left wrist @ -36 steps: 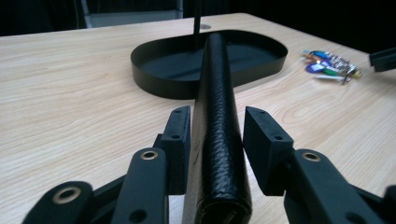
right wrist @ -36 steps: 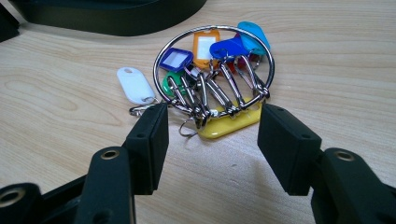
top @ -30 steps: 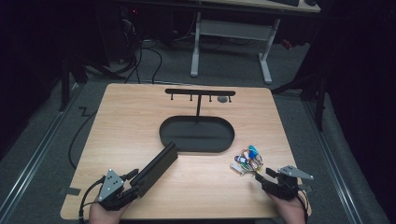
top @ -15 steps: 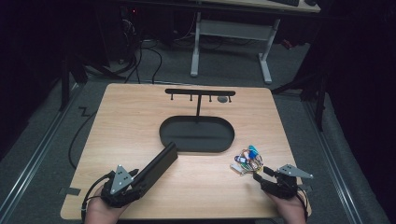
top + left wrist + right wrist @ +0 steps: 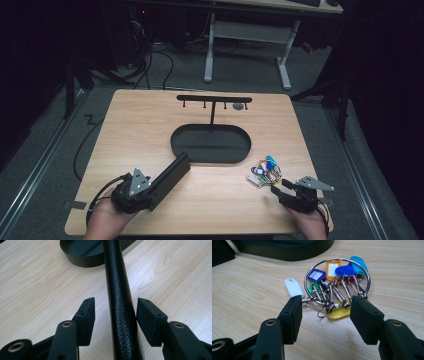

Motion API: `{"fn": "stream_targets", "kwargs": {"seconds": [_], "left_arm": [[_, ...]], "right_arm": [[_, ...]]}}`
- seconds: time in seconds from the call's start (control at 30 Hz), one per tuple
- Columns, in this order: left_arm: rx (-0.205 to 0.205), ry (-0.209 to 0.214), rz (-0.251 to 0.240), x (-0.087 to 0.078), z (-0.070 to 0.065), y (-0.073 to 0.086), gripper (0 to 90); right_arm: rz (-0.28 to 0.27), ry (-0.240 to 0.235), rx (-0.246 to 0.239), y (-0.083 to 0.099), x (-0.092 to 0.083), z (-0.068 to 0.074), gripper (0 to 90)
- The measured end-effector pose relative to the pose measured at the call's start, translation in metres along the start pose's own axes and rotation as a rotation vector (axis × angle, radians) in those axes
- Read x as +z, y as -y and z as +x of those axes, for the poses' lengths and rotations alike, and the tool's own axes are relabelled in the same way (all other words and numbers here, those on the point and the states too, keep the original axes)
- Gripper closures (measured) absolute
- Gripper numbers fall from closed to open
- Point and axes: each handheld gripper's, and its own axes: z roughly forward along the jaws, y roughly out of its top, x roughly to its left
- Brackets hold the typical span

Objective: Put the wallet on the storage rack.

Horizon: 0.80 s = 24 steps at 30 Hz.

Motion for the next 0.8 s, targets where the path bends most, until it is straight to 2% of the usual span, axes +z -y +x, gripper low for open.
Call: {"fn": "stream_targets", "kwargs": {"seconds": [0.13, 0.3, 0.57, 0.63, 0.73, 0.8], "left_arm": [[0.021, 0.002, 0.072, 0.003, 0.000, -0.010, 49.5], [0.023, 0.016, 0.179, 0.007, 0.002, -0.023, 47.4], [0.081, 0.015, 0.278, 0.010, -0.002, -0.039, 46.3], [0.088, 0.029, 0.298, 0.011, -0.001, -0.042, 46.0], [0.138, 0.050, 0.324, 0.011, -0.001, -0.047, 44.1], [0.146, 0.059, 0.346, 0.012, -0.001, -0.050, 43.2]], "right_arm": [[0.005, 0.001, 0.005, 0.001, -0.001, 0.000, 43.5], [0.005, 0.000, 0.005, 0.001, -0.001, -0.001, 43.5], [0.000, -0.004, 0.004, 0.001, -0.001, -0.002, 43.5], [0.004, -0.005, 0.004, 0.001, -0.001, -0.002, 43.4], [0.007, -0.007, 0.007, 0.001, -0.001, -0.002, 43.5], [0.006, -0.007, 0.007, 0.001, -0.001, -0.002, 43.5]]}}
